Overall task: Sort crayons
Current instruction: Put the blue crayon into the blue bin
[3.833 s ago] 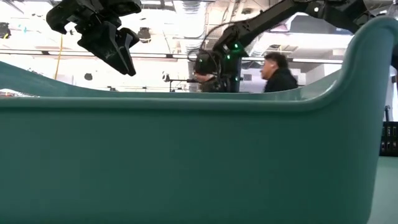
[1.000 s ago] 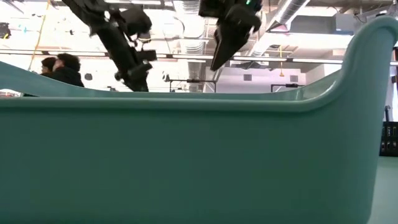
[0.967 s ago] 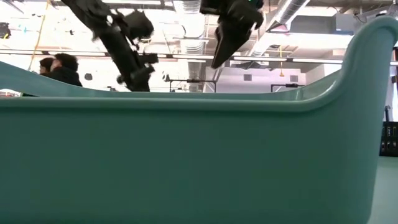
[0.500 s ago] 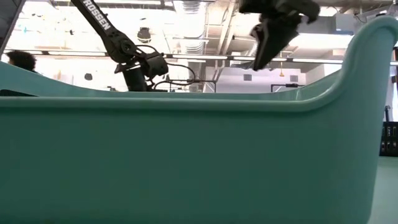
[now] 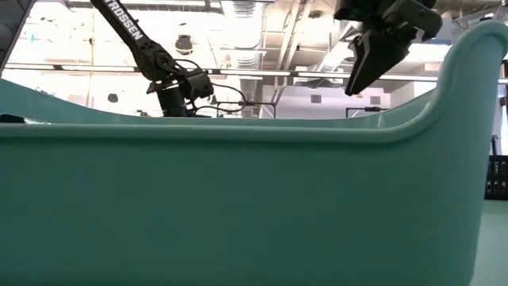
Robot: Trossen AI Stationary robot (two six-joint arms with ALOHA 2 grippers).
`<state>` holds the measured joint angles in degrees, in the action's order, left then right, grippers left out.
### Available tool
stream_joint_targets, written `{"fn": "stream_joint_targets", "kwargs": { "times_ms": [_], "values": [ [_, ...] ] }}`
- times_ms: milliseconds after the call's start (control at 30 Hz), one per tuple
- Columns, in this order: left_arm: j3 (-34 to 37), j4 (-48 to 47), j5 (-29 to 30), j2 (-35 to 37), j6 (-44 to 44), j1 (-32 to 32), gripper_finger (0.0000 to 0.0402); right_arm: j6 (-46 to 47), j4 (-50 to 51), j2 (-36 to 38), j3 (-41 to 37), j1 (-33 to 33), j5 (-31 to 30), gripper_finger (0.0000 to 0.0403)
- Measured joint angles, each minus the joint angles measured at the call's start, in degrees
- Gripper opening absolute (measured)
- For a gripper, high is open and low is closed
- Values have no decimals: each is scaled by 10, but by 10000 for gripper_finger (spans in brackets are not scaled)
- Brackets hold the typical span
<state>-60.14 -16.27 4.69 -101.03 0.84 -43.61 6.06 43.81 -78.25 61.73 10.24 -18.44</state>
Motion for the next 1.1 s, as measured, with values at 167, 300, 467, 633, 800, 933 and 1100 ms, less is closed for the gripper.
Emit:
{"fn": "stream_joint_targets", "kwargs": {
  "times_ms": [167, 300, 467, 633, 800, 933, 1100],
  "values": [
    [-1, -12, -26, -43, 12, 1, 160, 1, -8, 3, -12, 3, 0, 145],
    [-4, -13, -23, -70, 18, 3, 148, 1, -11, 3, -12, 11, 0, 145],
    [-3, -22, -29, -69, 17, 3, 100, -3, -10, 3, -12, 21, -1, 145],
    [-14, -53, -32, -71, -1, 5, 26, -3, -10, 3, -12, 26, -13, 145],
    [-14, -58, -40, -71, -13, 8, 9, 0, -10, 3, -12, 31, -14, 145],
    [-14, -63, -43, -64, -35, 13, 4, 4, -10, 3, -12, 36, -17, 145],
    [-11, -78, -65, -25, -52, 36, 2, 4, -8, 3, -11, 41, -25, 145]
  ]
}}
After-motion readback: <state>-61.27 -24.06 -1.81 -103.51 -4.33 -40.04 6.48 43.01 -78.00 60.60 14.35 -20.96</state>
